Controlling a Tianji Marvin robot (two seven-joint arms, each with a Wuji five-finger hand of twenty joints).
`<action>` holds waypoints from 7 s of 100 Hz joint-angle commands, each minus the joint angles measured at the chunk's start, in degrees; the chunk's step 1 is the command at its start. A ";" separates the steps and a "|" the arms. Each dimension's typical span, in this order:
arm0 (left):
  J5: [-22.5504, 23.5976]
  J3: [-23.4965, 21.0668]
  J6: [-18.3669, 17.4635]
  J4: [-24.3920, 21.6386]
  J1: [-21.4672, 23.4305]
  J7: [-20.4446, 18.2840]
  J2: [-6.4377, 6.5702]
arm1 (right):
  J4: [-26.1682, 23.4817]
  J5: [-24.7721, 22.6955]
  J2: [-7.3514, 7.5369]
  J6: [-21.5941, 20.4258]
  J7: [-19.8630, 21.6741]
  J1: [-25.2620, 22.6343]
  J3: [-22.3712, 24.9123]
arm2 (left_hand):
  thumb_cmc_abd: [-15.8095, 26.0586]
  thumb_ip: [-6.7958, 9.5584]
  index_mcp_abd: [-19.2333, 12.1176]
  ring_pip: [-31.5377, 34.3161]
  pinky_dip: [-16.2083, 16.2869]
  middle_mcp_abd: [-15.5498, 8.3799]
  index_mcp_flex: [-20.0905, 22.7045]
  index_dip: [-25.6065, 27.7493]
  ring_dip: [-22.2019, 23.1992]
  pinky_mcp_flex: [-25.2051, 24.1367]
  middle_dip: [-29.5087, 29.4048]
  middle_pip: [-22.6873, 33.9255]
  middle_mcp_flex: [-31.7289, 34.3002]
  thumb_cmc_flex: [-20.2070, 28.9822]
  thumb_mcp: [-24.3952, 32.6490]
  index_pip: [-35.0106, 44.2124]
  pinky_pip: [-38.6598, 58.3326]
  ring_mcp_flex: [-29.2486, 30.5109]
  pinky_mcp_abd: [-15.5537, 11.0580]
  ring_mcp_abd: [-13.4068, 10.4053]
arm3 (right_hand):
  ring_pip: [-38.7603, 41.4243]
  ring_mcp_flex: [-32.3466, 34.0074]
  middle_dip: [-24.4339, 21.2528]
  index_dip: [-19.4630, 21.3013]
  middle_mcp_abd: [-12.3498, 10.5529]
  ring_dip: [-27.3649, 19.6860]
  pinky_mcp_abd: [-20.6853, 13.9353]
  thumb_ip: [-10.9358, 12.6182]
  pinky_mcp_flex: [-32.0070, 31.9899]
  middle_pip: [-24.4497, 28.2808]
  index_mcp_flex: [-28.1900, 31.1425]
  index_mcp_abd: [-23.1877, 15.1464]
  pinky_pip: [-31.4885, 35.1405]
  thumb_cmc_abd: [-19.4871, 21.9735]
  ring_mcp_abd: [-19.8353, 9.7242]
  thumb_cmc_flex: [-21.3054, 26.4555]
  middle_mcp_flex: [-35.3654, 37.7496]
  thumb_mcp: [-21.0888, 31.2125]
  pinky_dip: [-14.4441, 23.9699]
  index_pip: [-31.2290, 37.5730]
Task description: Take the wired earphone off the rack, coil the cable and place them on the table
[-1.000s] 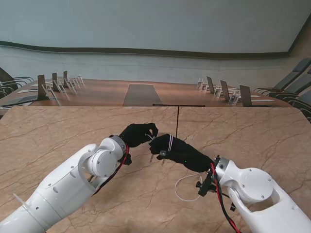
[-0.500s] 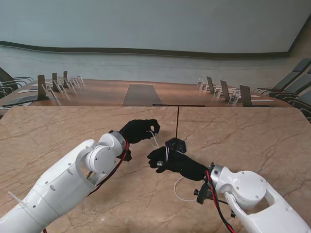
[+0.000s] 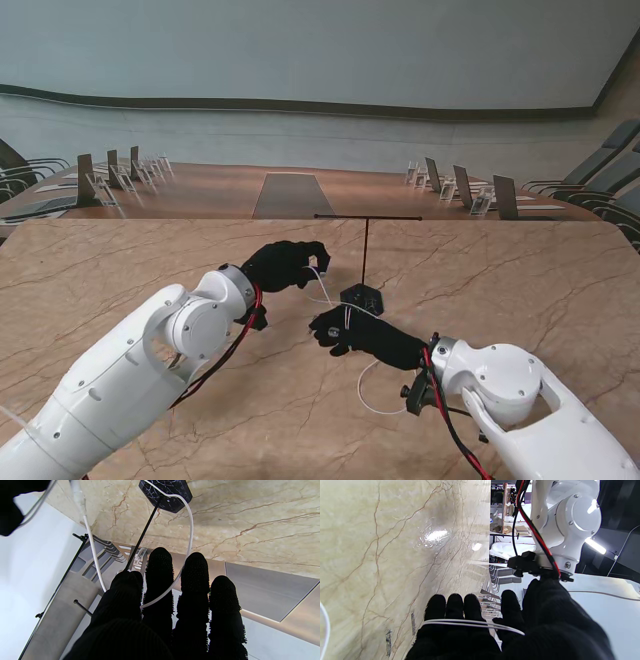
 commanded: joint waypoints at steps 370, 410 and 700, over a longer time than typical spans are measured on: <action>-9.88 9.42 1.58 5.31 -5.63 -2.58 -1.76 | -10.18 5.63 1.25 -16.33 3.15 -2.65 3.18 | 6.94 -0.65 2.33 -0.21 0.08 -1.68 -2.81 1.18 2.07 -5.62 1.90 4.17 -5.15 3.56 -3.84 -2.47 -0.99 -5.42 -1.56 -1.09 | -3.70 3.23 -2.17 11.72 1.63 -0.25 2.00 -1.34 3.72 -4.92 1.75 -0.60 -5.52 2.11 3.65 -30.08 -0.87 4.11 2.49 -39.48; -7.13 6.40 1.23 3.02 -4.53 -3.19 -0.83 | -8.16 4.04 1.12 -11.27 3.24 -5.78 3.54 | 6.72 -0.68 2.30 -0.31 -0.19 -1.42 -2.59 1.03 1.87 -5.38 1.51 3.92 -4.88 3.29 -3.86 -2.45 -1.15 -5.32 -1.55 -1.01 | -4.05 2.93 -2.40 9.01 1.73 -0.47 1.72 -1.25 3.03 -4.96 1.03 -0.90 -4.56 2.39 3.06 -29.51 -0.45 3.49 1.18 -33.21; -6.83 5.60 -2.64 -11.32 1.52 -13.51 2.91 | -3.81 -1.57 -1.17 -11.42 -7.81 -6.56 13.81 | 4.10 -0.99 2.24 10.71 1.50 -4.19 2.46 -1.75 3.34 6.53 4.84 10.08 9.52 0.26 -3.64 -4.24 9.42 9.41 3.32 0.17 | -6.28 0.27 -4.59 -14.38 2.68 -0.45 2.51 -2.39 3.10 -11.07 4.37 2.49 -13.41 0.80 3.03 -37.17 -0.81 8.79 8.55 -50.43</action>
